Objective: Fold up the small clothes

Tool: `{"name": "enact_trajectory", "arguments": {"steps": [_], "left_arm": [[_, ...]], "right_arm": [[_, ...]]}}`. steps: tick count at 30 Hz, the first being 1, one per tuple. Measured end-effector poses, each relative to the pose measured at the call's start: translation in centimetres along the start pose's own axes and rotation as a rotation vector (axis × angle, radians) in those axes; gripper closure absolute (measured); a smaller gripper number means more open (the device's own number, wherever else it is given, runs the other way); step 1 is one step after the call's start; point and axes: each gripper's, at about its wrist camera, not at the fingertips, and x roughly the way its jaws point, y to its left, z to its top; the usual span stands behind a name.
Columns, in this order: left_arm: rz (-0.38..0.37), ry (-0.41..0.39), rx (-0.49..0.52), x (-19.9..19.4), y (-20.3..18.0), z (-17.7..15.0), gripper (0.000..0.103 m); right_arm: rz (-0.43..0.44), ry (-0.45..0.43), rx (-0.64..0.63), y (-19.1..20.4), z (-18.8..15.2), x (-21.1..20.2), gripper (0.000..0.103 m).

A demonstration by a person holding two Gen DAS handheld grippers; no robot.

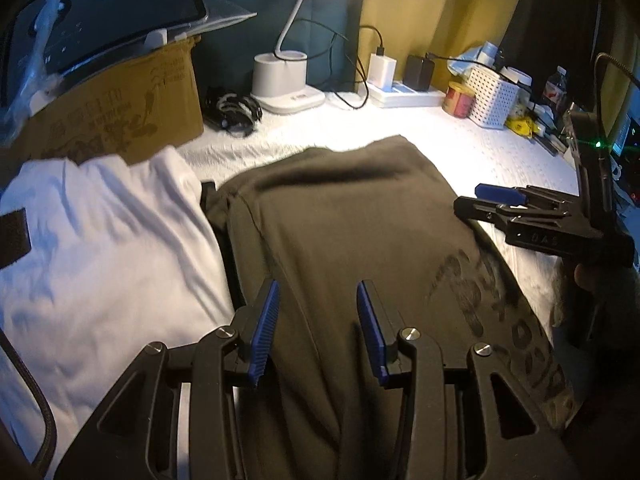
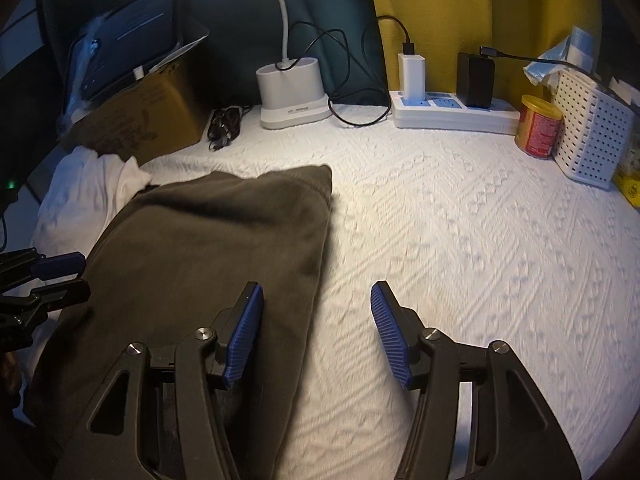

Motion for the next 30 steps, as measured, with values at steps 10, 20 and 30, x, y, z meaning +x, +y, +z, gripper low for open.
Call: {"name": "enact_trajectory", "arguments": {"steps": [10, 20, 30], "left_arm": [[0.015, 0.031, -0.036, 0.3, 0.0, -3.1, 0.062], [0.021, 0.012, -0.042, -0.1, 0.4, -4.9, 0.057], [0.018, 0.004, -0.070, -1.7, 0.4, -6.2, 0.057]], "right_arm": [[0.009, 0.044, -0.060, 2.4, -4.1, -1.6, 0.044], [0.057, 0.051, -0.070, 4.6, -7.0, -3.3, 0.065], [0.108, 0.051, -0.045, 5.2, -9.4, -5.6, 0.071]]}}
